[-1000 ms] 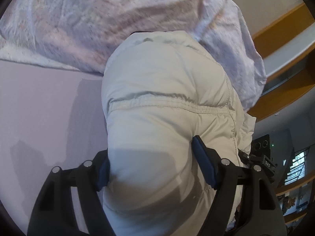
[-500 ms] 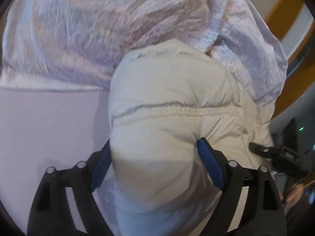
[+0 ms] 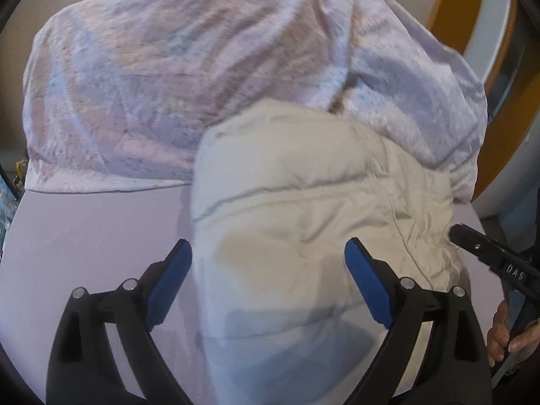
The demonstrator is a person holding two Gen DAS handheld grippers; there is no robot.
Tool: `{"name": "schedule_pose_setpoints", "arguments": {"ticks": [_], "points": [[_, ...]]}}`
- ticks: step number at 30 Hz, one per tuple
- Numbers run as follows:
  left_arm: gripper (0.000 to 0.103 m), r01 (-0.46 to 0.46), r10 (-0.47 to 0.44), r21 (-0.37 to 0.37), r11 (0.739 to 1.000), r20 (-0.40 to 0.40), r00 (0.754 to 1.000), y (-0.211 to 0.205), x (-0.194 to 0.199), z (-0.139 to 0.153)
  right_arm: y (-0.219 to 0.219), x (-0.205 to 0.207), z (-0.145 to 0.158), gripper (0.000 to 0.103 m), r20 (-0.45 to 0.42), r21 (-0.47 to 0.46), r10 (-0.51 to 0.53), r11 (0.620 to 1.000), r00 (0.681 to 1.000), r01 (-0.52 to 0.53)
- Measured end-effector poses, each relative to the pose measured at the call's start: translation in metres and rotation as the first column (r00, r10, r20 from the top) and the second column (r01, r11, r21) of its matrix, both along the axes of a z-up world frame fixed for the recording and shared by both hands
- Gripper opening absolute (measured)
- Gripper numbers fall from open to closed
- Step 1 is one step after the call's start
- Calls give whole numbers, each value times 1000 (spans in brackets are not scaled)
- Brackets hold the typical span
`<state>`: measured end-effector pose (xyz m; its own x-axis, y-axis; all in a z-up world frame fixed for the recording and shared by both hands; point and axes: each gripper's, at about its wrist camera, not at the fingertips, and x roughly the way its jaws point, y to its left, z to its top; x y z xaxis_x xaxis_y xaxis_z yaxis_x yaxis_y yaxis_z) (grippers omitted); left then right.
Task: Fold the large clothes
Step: 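Set the bundle down on the sheet and open both grippers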
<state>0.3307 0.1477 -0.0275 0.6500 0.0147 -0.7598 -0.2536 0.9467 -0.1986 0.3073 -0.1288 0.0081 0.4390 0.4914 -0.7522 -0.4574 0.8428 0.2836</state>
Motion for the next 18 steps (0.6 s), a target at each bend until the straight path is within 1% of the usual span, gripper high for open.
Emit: {"name": "schedule_pose_setpoints", "arguments": {"ticks": [2, 4, 5, 8, 13, 16, 18], "points": [[92, 12, -12, 10, 1000, -35, 999, -9, 6, -10, 3, 3, -6, 49, 1, -24, -6, 1000, 1000, 6], [95, 5, -4, 21, 1000, -43, 999, -11, 5, -16, 34, 22, -25, 46, -26, -59, -19, 998, 999, 17], [97, 9, -8, 15, 1000, -47, 999, -12, 6, -19, 32, 24, -34, 46, -56, -73, -23, 997, 998, 18], [100, 19, -18, 14, 1000, -68, 998, -14, 8, -25, 38, 27, -52, 46, -101, -72, -33, 997, 994, 26], [101, 6, -9, -34, 999, -88, 996, -8, 11, -41, 40, 33, -69, 46, -124, -78, -50, 996, 991, 41], [101, 1, -3, -27, 1000, -87, 996, -9, 11, -45, 40, 32, -79, 46, -123, -72, -61, 996, 991, 53], [101, 0, 0, -7, 1000, -87, 996, -11, 12, -46, 39, 34, -83, 46, -133, -67, -74, 996, 988, 66]]}}
